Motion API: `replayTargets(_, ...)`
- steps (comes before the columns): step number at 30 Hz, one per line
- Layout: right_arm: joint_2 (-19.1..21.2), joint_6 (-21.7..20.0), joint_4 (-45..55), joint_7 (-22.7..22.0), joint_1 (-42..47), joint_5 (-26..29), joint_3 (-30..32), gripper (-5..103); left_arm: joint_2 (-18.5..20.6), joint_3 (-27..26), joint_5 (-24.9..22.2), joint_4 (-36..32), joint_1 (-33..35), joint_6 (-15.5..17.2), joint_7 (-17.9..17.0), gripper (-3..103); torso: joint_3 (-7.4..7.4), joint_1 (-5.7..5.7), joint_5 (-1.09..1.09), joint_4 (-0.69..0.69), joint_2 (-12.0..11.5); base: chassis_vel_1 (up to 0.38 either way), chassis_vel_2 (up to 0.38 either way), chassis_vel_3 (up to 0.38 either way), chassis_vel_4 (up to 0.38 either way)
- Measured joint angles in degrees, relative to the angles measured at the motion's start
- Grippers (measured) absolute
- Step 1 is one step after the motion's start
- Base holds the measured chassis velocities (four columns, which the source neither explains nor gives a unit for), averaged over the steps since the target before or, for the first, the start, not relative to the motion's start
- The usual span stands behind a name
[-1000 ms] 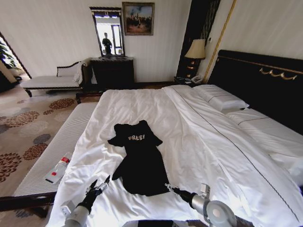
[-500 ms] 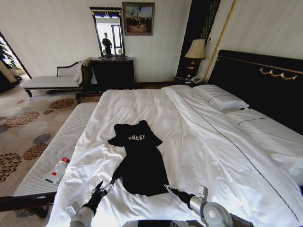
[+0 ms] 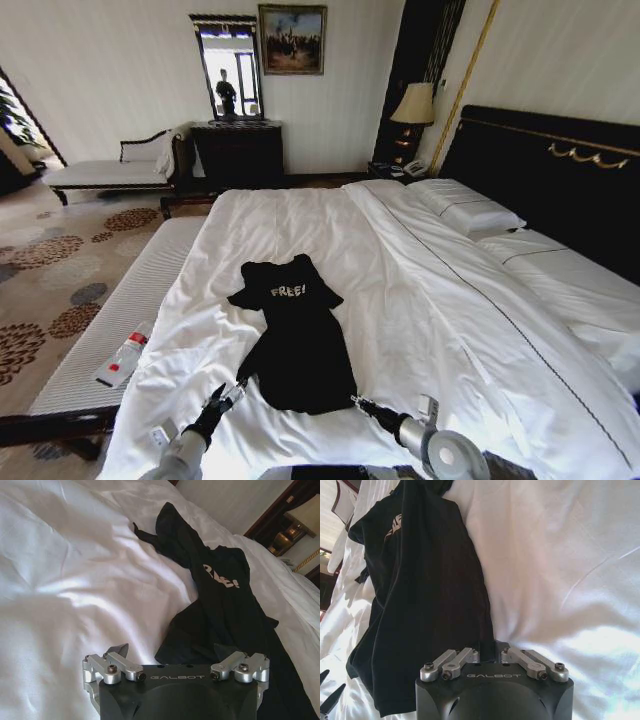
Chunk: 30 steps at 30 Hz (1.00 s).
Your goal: Fold the clothes on the bed.
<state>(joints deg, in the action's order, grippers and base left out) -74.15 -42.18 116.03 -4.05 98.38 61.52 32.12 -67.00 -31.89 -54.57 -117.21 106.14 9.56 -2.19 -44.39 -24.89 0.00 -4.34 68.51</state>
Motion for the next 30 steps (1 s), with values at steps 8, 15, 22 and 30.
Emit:
replayTargets(8, -0.27, 0.03, 0.10, -0.01, 0.02, -0.32, 0.00, 1, 0.10, 1.05, -0.09, 0.81, -2.78, 0.82, -0.01, 95, 0.00, 0.00, 0.00, 0.00, 0.00, 0.000, 0.000, 0.000, 0.000)
replayTargets(15, -0.27, 0.04, 0.35, -0.10, 0.22, -0.52, 0.29, 1, -0.04, 2.80, -0.98, 2.05, -6.04, 1.07, -1.68, 78, 0.00, 0.00, -0.01, 0.00, 0.00, 0.000, 0.000, 0.000, 0.000)
replayTargets(22, -0.23, 0.04, 0.53, -0.28, 0.35, -0.54, 0.73, 1, -0.27, 3.92, -1.15, 2.52, -6.87, 1.51, -2.34, 51, 0.00, 0.00, 0.00, 0.00, 0.00, 0.000, 0.000, 0.000, 0.000)
replayTargets(30, -0.43, 0.04, 0.75, -0.33, 0.58, -0.54, 0.95, 1, -0.16, 4.42, -1.43, 3.13, -4.75, 1.59, -2.18, 23, 0.00, 0.00, 0.00, 0.00, 0.00, 0.000, 0.000, 0.000, 0.000)
